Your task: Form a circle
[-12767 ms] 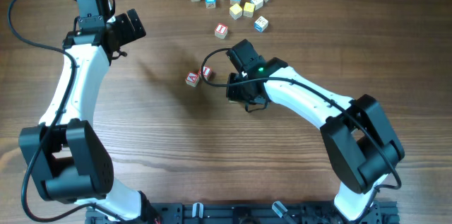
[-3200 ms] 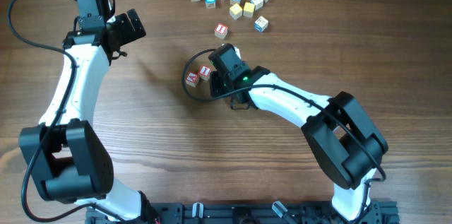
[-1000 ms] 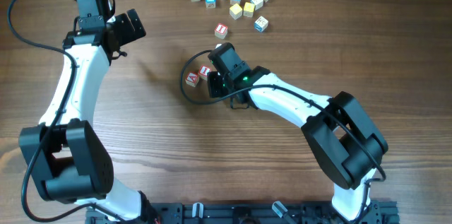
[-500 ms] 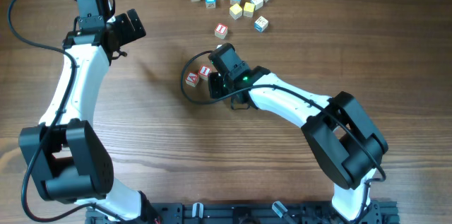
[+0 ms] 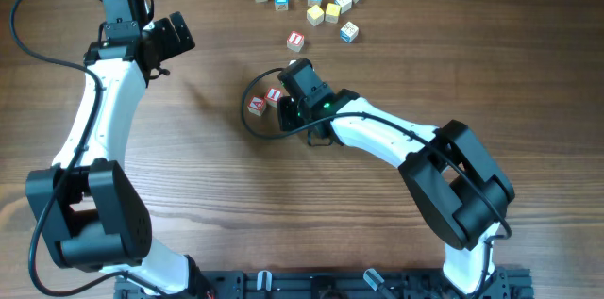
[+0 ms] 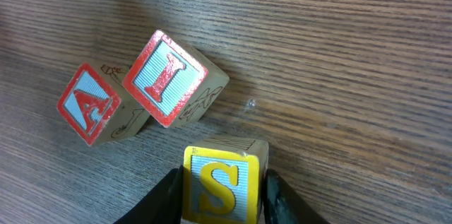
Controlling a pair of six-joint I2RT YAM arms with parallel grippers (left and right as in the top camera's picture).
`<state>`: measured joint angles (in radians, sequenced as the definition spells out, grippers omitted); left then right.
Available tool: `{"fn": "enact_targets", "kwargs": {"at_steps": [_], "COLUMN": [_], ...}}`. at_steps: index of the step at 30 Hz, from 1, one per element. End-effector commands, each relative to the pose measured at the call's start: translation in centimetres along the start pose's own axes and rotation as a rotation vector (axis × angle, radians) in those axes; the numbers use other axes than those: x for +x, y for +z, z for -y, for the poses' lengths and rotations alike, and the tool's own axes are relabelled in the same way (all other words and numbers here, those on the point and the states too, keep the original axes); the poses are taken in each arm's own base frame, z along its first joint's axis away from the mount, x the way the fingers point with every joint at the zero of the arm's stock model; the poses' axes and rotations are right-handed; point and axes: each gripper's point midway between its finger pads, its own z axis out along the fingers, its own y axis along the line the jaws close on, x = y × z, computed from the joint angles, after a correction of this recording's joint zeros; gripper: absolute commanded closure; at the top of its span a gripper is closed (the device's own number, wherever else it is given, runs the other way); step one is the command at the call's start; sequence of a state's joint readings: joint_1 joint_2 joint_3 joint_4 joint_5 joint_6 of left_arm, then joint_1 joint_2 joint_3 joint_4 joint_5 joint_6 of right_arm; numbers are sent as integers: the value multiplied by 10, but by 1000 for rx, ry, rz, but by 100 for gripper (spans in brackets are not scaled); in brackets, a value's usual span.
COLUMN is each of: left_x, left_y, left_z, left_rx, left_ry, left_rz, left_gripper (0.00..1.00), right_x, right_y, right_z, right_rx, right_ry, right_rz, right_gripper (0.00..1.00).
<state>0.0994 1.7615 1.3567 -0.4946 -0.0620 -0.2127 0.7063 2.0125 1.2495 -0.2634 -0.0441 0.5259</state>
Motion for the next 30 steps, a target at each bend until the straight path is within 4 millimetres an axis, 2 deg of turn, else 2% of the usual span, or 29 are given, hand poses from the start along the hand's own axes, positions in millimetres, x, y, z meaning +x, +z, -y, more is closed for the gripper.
{"fn": "enact_targets", "kwargs": {"at_steps": [1,14,19,21,25,30], "left_x": [-5,-5,-5,-5,-5,-5], "left_y": [-4,-4,-4,-4,-4,-4], "left_z": [1,1,1,1,1,1], "left_rx": [4,4,4,4,4,4], "left_ry": [-10,-11,-11,-10,-11,-10], "left_rz": [14,14,13,13,14,14], "left_gripper": [0,0,0,0,0,0], "right_x": [3,0,0,0,0,-1], "right_y": [6,6,6,6,6,6], "right_z": [0,-2,-2,-2,-2,-7], "right_rx": [-1,-8,-8,-8,-8,-35], "right_ry": [-2,-30,-30,-29,-3,-8], "right_rz": [-6,7,8,7,7,4], "right_gripper": [68,70,57,56,56,63]}}
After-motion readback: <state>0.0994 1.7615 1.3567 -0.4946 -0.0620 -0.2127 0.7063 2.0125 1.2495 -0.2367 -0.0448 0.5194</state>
